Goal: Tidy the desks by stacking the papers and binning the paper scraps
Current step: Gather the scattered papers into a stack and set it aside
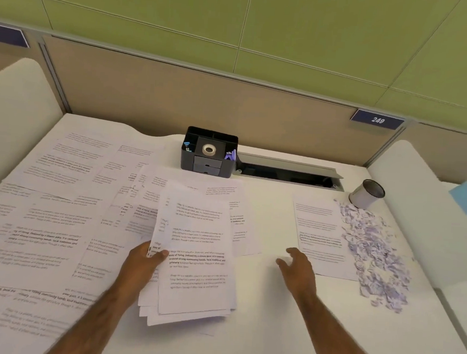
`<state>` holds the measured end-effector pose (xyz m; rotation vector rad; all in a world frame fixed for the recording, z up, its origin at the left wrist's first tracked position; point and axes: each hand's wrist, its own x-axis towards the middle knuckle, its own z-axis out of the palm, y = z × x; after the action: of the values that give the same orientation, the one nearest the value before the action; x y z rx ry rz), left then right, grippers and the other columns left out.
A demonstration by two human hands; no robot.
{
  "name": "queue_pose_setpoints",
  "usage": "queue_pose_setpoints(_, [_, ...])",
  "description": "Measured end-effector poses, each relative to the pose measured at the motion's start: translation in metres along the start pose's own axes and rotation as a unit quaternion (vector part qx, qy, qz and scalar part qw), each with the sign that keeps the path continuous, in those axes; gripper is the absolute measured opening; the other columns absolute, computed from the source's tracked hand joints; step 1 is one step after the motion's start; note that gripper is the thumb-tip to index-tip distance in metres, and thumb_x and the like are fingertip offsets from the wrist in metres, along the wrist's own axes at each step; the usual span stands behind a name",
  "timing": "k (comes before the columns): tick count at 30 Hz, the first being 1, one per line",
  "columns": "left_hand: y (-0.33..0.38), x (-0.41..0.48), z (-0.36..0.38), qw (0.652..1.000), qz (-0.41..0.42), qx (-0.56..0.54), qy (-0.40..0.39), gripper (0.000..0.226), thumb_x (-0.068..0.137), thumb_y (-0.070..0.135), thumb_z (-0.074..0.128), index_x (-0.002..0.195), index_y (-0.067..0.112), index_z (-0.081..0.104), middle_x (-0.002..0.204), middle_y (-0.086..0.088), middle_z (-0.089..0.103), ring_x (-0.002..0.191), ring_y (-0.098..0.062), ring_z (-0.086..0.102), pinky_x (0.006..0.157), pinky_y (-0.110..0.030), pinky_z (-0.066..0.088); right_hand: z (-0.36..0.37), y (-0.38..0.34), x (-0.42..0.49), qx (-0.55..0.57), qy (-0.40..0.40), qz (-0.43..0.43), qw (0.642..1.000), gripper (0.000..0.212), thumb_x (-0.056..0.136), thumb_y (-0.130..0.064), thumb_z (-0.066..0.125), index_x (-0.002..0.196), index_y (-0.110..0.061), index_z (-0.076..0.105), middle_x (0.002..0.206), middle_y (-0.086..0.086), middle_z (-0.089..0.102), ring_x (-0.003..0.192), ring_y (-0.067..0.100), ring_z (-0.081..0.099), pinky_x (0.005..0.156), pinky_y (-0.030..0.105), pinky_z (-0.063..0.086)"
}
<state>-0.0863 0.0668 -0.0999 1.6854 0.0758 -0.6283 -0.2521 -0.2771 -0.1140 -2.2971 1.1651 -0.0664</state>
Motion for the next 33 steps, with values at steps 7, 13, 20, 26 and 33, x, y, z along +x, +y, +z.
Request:
queue_pose_setpoints(7, [0.009,-0.020,0.070,1.000,-0.008,-0.003,0.026,0.015,0.097,0.015,0.068,0.110,0.019,0.073,0.100,0.005,0.080,0.095,-0.021,0.076,0.087,-0.041,0.058,-0.052,0.089,0.051,-0.192,-0.067,-0.015,0.979,0.082,0.082,-0.055,0.067,0.150,-0.023,0.036,0.155,0.005,0.040,0.145,0.025,0.032,0.113,0.043,0.037])
queue_pose_setpoints(13, [0.003,-0.037,0.127,0.999,-0.011,0.007,0.030,0.023,0.096,0.015,0.068,0.118,0.019,0.071,0.107,0.002,0.079,0.099,-0.024,0.075,0.094,-0.049,0.057,-0.044,0.102,0.059,-0.279,-0.010,-0.136,0.950,0.055,0.071,-0.022,0.071,0.125,-0.014,0.062,0.102,0.011,0.063,0.091,0.034,0.061,0.074,0.041,0.050])
queue_pose_setpoints(20, [0.021,-0.042,0.165,0.999,0.007,0.009,0.052,0.017,0.097,0.011,0.066,0.112,0.019,0.071,0.099,0.004,0.080,0.091,-0.021,0.076,0.077,-0.036,0.058,-0.061,0.094,0.061,-0.143,0.026,-0.144,0.979,0.028,0.073,0.002,0.065,0.099,-0.008,0.068,0.092,0.012,0.064,0.085,0.038,0.064,0.068,0.042,0.051])
queue_pose_setpoints(26, [0.023,-0.041,0.186,0.999,0.009,0.004,0.054,0.019,0.097,0.009,0.066,0.112,0.020,0.071,0.102,0.005,0.079,0.094,-0.020,0.076,0.087,-0.040,0.057,-0.070,0.073,0.041,0.038,0.096,-0.073,0.992,0.045,0.099,-0.008,0.047,0.143,-0.016,0.051,0.127,0.008,0.062,0.110,0.034,0.063,0.090,0.044,0.051])
queue_pose_setpoints(33, [0.022,-0.032,0.201,0.998,0.004,0.005,0.055,0.022,0.096,0.009,0.067,0.116,0.015,0.071,0.106,-0.001,0.078,0.097,-0.025,0.075,0.087,-0.041,0.057,-0.065,0.075,0.036,-0.007,0.186,-0.206,0.961,0.065,0.082,0.007,0.068,0.144,-0.002,0.051,0.140,0.022,0.059,0.121,0.039,0.062,0.078,0.051,0.060])
